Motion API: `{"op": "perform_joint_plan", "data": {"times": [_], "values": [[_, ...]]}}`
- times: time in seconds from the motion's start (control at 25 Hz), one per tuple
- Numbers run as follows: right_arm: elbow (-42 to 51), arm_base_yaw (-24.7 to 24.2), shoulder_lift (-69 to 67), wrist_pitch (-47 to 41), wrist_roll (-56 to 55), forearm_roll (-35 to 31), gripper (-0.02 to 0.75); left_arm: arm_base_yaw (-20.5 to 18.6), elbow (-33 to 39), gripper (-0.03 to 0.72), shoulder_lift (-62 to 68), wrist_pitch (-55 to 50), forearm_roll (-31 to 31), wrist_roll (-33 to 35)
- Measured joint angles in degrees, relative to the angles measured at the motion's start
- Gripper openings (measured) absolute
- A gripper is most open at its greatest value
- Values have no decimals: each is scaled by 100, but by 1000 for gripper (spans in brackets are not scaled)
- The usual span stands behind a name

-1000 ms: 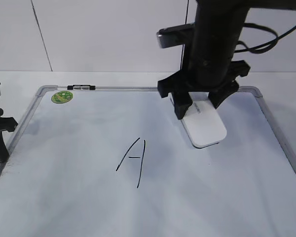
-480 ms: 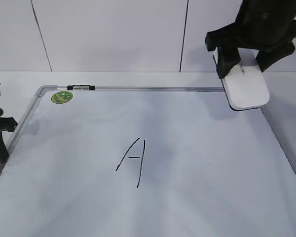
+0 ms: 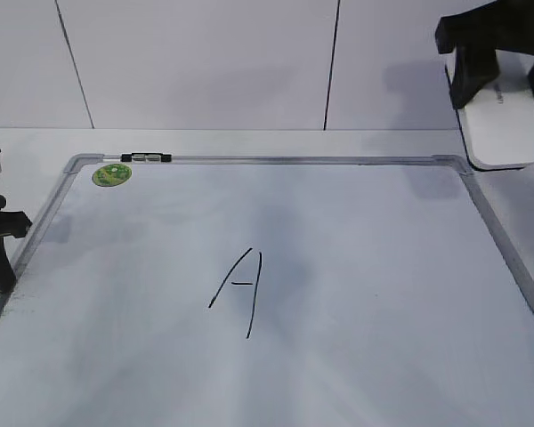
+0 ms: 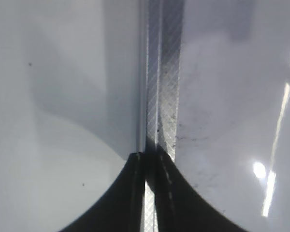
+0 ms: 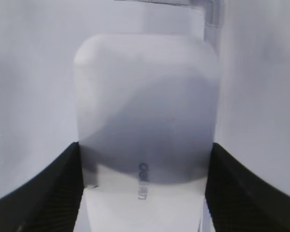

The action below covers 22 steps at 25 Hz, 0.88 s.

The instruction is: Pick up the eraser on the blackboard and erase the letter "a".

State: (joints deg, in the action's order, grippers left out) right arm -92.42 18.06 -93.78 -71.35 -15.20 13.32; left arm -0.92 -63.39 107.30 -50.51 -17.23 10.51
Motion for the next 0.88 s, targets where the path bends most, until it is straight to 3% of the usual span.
{"op": "perform_joint_plan", "data": {"times": [0.36,0.88], "values": [[15,-475,37,-7,-10,21,525,0,0,34,0,0,0,0],[988,-527,-104,5,-10,45,525,0,0,34,0,0,0,0]]}}
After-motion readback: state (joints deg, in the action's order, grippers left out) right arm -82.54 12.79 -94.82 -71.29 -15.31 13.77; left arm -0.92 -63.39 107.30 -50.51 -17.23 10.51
